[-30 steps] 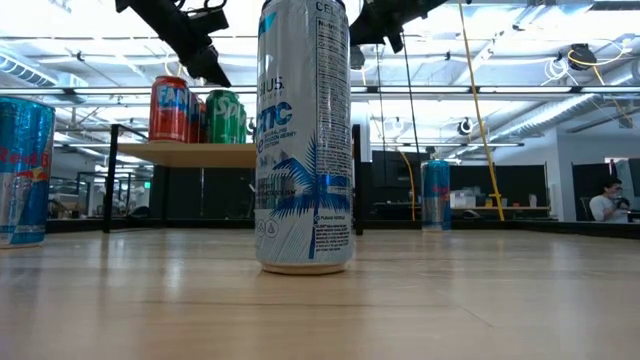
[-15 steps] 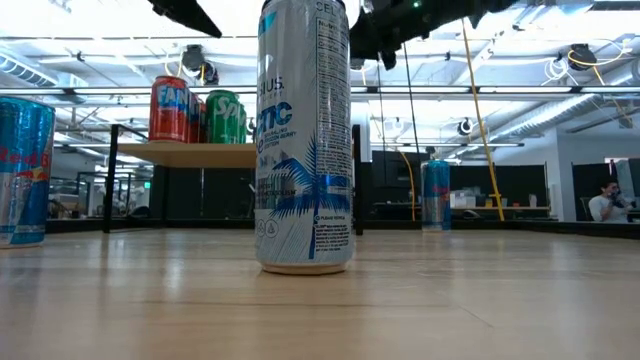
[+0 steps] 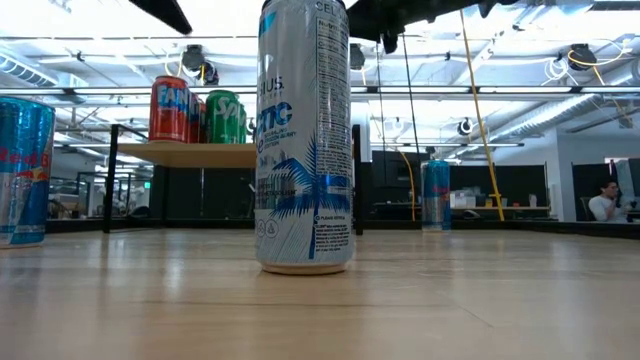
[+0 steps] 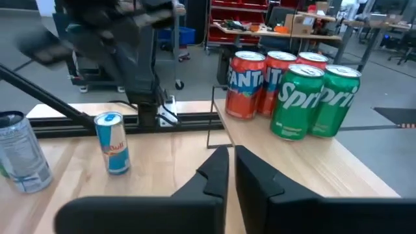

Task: Place canned beverage on shelf
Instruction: Put the green soda can on the shelf

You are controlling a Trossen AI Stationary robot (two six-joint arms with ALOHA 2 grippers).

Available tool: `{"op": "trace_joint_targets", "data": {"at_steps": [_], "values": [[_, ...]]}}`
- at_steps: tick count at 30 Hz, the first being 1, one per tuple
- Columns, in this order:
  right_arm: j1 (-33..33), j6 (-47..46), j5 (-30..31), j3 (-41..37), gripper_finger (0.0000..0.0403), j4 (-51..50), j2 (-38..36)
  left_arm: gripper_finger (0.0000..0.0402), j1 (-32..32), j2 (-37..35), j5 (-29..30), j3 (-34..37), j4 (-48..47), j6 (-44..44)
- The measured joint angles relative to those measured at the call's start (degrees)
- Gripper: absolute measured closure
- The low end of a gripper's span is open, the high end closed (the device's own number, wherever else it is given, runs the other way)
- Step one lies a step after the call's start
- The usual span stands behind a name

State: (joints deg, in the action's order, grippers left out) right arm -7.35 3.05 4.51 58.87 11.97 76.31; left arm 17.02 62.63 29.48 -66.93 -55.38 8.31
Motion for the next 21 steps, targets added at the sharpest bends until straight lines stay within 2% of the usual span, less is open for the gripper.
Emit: {"op": "trace_joint_targets", "data": {"at_steps": [5,8,11,14,17,19,21], "values": [[0.0,0.0,0.0,0.0,0.0349,-2.1,0.0,0.0283,5.4,0.0,-9.5,-7.1,-8.5,15.4],[-0.1,-0.4,0.2,0.0,0.0325,-2.8,0.1,0.0225,9.5,0.1,-10.9,-9.9,-14.7,24.6],[-0.2,-0.4,0.2,0.0,0.0300,-2.5,0.1,0.0187,12.3,1.0,-12.3,-12.1,-25.2,35.6],[-0.6,-0.4,0.2,0.0,0.0276,-2.4,0.1,0.0173,13.0,2.6,-21.7,-12.7,-33.9,48.8],[-1.2,-0.4,0.3,0.0,0.0254,-2.4,0.1,0.0171,14.4,4.1,-34.4,-12.7,-33.4,60.0],[-1.8,-0.4,0.3,0.0,0.0241,-2.4,0.1,0.0171,17.3,5.2,-38.0,-12.7,-30.4,65.9],[-2.2,-0.5,0.3,0.0,0.0230,-2.7,0.1,0.0171,20.4,6.2,-38.7,-12.7,-28.4,69.7]]}}
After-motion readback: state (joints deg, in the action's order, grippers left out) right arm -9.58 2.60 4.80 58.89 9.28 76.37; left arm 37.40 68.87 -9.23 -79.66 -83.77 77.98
